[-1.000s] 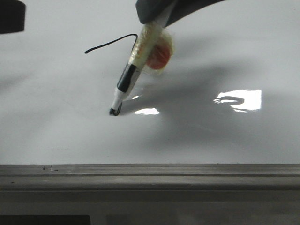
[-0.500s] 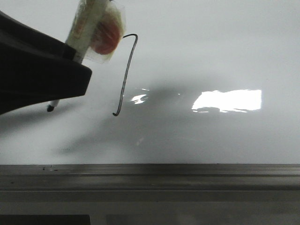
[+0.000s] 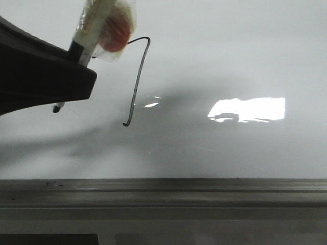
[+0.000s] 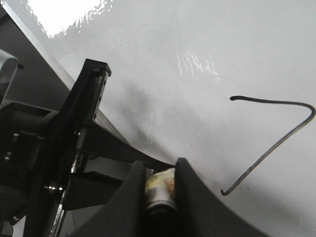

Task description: Write number 7 on whiteboard

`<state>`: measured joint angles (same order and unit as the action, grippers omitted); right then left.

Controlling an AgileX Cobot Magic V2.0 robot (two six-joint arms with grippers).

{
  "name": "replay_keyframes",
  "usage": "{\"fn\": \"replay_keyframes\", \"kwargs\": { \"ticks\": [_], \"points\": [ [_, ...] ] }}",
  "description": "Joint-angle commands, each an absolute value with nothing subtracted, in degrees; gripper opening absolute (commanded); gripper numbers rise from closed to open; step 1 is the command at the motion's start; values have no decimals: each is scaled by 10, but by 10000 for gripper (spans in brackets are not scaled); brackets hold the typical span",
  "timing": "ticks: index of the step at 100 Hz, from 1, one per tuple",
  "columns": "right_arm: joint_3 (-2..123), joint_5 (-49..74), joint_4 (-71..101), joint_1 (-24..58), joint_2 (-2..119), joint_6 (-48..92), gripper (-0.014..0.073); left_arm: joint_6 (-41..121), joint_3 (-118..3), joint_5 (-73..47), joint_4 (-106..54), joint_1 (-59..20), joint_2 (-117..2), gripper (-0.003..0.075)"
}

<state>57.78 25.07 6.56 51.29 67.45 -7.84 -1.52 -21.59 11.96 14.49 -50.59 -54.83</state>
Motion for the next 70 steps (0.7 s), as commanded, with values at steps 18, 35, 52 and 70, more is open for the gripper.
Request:
{"fn": "replay_keyframes", "kwargs": {
  "ticks": [18,35,52,70],
  "points": [
    [598,222,45,513,663,-73,420,-25,-236,149,26,-507,-544,-18],
    [598,225,44,513,663,-73,371,-25,-238,105,-194,-478,-548,-18],
    [598,235,44,513,663,-73,360,-25,-241,80,-293,-438,-568,-18],
    [598,244,44,513,663,-73,360,-25,-243,58,-311,-433,-580,-18]
  ]
}}
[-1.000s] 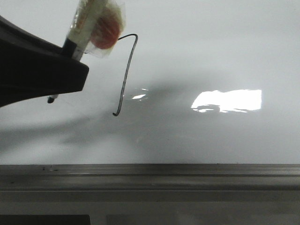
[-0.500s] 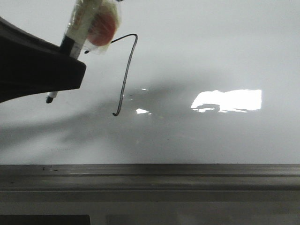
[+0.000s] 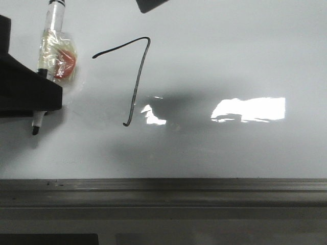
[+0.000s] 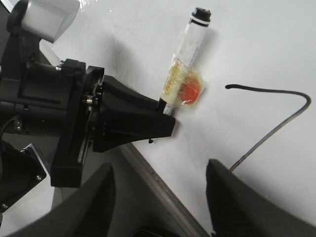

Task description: Write number 7 on whiteboard

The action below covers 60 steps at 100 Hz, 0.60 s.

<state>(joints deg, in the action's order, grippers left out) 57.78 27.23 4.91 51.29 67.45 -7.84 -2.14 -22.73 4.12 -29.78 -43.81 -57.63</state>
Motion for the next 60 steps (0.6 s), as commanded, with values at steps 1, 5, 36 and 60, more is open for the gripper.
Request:
{"fn": "replay_keyframes", "kwargs": {
  "ticks": [1,5,36,60],
  "points": [
    [598,244,44,513,663,-73,360,-25,-243,59,-311,-433,-580,-18],
    [598,244,44,513,663,-73,360,-25,-243,62,-311,-433,-580,-18],
    [598,246,44,513,663,-73,360,-25,-243,61,-311,-433,-580,55],
    [598,239,44,513,663,-73,360,-25,-243,61,-311,-433,-580,454]
  ]
}}
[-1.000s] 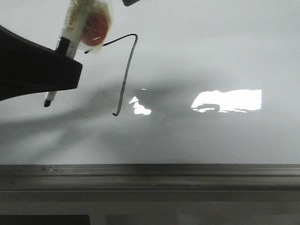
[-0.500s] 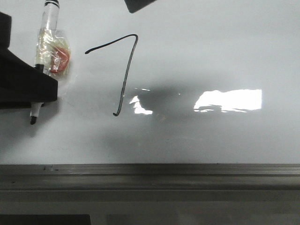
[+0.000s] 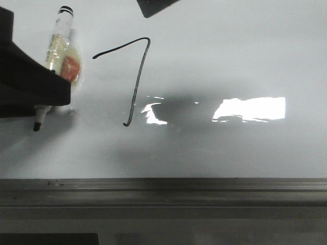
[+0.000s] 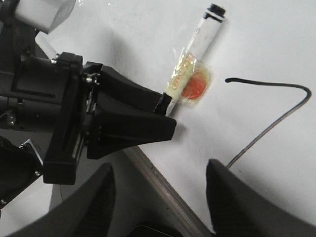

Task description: Write number 7 on whiteboard

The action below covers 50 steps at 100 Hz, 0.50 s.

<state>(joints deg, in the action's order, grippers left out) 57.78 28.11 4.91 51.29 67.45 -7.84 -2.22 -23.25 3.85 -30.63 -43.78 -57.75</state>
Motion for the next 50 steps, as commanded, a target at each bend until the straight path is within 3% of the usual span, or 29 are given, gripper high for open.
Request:
{"fn": "replay_keyframes", "kwargs": {
  "ticks": [1,18,28,37,42,43,50],
  "points": [
    [598,239,44,513,663,-73,360,-25,-243,61,-311,-433,-580,459],
    [598,254,39,513,663,-73,335,-25,-243,61,-311,-433,-564,464],
    [595,261,39,513,653,-73,142,-25,-243,63,-306,-433,-526,446],
    [583,249,38,513,633,-73,-74,-25,-243,63,-286,-433,-474,304],
    [574,233,37,513,621,-75,-64,-25,-243,65,-267,-433,-446,183],
    [571,228,37,513,618,-75,-64,-25,-243,66,-258,-433,-433,128],
    [552,200,31,513,600,-75,-64,-25,-243,67,-232,-433,-399,-18]
  ]
}}
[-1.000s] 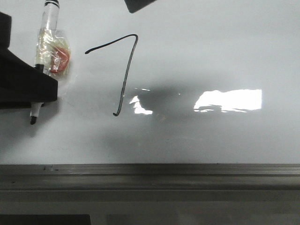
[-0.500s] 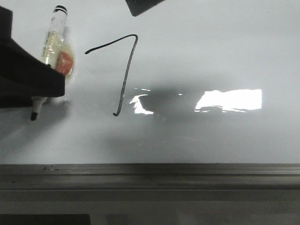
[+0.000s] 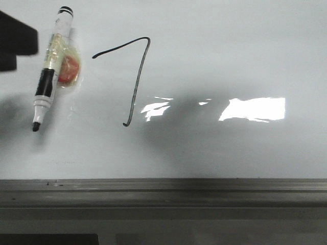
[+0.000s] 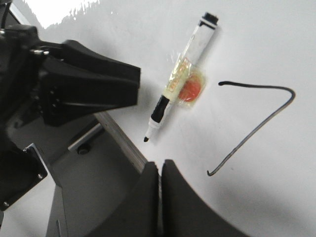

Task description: Write number 7 on whiteboard

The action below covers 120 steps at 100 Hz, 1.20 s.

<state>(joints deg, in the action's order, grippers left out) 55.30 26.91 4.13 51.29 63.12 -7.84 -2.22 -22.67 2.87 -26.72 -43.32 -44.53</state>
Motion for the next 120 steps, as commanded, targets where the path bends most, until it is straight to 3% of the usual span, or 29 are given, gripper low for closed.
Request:
{"fn": "replay_keyframes", "kwargs": {
  "ticks": [1,45,81,120],
  "points": [
    [549,193,30,513,596,-75,-64,-25,-243,67,-229,-433,-395,-15],
    [262,-72,-14,513,380,-75,-64,-23,-130,87,-180,-433,-166,-18],
    [91,-73,-27,513,209,-75,-65,-23,-52,85,-175,-433,-70,-18],
    [68,-51,-27,513,191,-75,-65,-23,-45,85,-175,-433,-70,-18]
  ]
}}
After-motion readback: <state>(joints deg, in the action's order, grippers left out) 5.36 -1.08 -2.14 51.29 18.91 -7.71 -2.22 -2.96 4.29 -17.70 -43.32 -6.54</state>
